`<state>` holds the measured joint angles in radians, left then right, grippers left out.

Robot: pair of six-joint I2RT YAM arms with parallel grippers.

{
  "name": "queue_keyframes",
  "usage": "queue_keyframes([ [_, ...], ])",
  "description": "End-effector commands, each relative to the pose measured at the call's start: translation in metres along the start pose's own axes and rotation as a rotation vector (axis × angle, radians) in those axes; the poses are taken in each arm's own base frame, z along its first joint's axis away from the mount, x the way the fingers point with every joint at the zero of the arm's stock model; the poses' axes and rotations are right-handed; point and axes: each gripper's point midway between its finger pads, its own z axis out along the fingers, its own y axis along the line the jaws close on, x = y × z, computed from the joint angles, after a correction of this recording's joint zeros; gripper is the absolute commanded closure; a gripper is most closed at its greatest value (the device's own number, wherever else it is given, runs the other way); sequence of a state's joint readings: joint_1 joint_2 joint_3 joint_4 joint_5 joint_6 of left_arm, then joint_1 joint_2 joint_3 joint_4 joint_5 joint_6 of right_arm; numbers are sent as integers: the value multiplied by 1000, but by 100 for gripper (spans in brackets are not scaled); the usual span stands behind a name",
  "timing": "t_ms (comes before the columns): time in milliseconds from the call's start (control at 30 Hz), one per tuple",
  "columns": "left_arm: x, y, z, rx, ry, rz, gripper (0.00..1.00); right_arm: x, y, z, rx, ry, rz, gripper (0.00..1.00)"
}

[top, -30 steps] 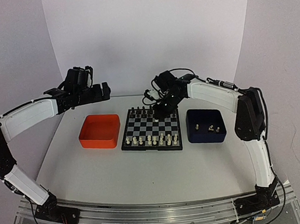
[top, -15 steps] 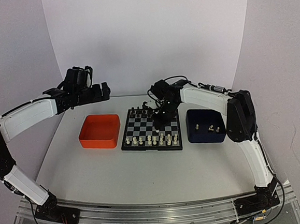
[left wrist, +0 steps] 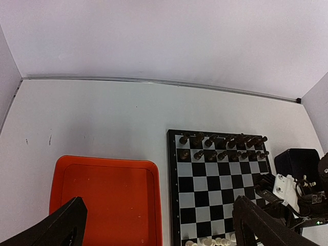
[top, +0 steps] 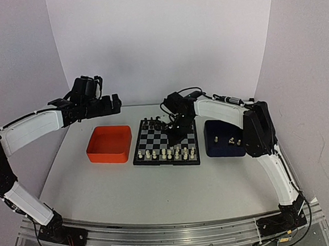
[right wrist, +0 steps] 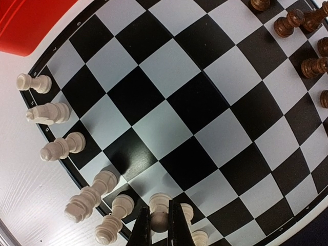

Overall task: Set up the chess pieces on the board
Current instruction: Place the chess piece on the chessboard.

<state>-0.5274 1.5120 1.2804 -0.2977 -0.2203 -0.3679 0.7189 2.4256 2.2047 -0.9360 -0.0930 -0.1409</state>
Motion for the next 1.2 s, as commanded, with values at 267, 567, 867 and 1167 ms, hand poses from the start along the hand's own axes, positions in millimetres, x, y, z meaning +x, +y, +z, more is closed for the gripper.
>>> queue_keyframes([
  [267,-12,-2,-13,16,-31,-11,0,-2,8,11,-36,9,12,100],
  [567,-11,-1,-12,14,-25,-11,0,-3,8,14,-41,10,20,100],
  [867,-10,-3,-10,19,-14,-5,0,0,6,16,-33,18,27,94],
  [1167,-9,-6,-5,29,-3,14,0,-2,7,12,-32,10,33,81],
])
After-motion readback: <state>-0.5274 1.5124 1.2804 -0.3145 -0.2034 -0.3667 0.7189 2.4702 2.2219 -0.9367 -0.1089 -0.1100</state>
